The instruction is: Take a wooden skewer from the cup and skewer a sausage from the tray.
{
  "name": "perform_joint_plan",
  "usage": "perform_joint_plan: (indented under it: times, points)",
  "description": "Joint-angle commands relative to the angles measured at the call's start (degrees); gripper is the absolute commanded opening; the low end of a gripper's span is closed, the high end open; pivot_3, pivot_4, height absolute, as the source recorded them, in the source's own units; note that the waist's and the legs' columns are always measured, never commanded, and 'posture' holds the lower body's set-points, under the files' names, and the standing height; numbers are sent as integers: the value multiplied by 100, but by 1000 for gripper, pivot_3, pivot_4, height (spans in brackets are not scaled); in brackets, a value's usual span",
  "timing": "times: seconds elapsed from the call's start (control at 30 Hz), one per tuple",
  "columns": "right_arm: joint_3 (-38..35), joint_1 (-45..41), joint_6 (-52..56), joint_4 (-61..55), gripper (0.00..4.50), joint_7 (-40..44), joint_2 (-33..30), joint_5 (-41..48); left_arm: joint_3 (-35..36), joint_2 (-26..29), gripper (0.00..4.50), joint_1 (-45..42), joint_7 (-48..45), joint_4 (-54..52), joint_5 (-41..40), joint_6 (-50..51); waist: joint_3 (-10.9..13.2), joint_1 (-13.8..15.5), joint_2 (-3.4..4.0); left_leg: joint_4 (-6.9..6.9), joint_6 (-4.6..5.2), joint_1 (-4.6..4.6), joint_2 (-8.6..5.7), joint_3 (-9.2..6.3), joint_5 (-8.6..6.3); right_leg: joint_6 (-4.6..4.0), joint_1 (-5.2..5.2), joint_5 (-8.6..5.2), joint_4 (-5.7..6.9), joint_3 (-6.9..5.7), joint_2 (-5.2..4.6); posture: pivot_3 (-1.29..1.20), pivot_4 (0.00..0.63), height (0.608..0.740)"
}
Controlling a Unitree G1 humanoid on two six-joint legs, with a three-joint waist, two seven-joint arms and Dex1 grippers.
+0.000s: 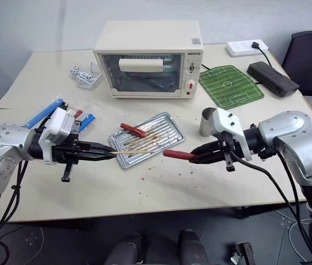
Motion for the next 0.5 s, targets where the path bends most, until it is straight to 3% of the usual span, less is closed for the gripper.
perform_joint_plan:
  times: [0.03,0.5]
  points:
    - [-108,-138,40,-245,551,-51,-22,117,82,28,0,-110,-23,-53,8,-71,0,1,0,0,0,0,0,0,0,0,0,0,0,0,0,0,150,740]
    - [-59,-280,143,-371,551,-143,98,248,48,-31,0,-146,-21,-59,-9,-58,0,1,0,0,0,0,0,0,0,0,0,0,1,0,0,0,150,740]
